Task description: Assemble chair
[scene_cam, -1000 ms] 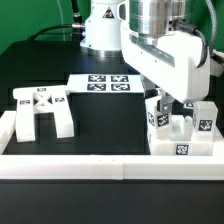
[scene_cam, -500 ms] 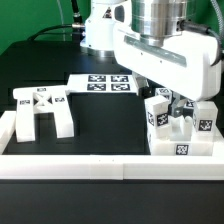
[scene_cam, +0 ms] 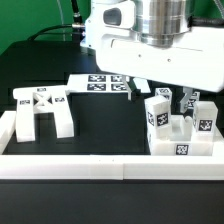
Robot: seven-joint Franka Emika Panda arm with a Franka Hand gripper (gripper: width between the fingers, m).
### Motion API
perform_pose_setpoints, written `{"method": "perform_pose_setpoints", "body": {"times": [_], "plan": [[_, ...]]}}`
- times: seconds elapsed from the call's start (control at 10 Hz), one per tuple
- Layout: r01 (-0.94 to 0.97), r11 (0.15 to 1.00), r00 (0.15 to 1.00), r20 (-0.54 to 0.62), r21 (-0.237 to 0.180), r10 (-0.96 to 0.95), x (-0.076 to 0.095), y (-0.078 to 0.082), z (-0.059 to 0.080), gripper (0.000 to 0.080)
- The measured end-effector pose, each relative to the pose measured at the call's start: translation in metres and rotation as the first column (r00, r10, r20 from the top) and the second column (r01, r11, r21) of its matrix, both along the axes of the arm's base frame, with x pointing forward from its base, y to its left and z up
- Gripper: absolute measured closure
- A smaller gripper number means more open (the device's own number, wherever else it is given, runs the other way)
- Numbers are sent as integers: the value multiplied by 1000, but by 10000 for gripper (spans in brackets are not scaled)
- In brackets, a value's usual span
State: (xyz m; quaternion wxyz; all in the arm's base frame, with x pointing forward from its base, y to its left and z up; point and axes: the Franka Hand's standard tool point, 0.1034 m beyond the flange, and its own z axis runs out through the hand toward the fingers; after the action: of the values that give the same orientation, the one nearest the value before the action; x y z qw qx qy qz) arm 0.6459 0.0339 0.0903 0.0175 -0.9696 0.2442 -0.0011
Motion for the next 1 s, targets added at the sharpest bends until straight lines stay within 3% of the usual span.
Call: {"method": "perform_pose_setpoints", "body": {"times": [0.6, 0.9, 1.0], "plan": [[-385, 923, 923, 11, -9, 385, -1, 2, -2, 151], [-449, 894, 894, 12, -10, 449, -1, 2, -2, 151], [-448, 894, 894, 11, -10, 448, -1, 2, -2, 274]]}}
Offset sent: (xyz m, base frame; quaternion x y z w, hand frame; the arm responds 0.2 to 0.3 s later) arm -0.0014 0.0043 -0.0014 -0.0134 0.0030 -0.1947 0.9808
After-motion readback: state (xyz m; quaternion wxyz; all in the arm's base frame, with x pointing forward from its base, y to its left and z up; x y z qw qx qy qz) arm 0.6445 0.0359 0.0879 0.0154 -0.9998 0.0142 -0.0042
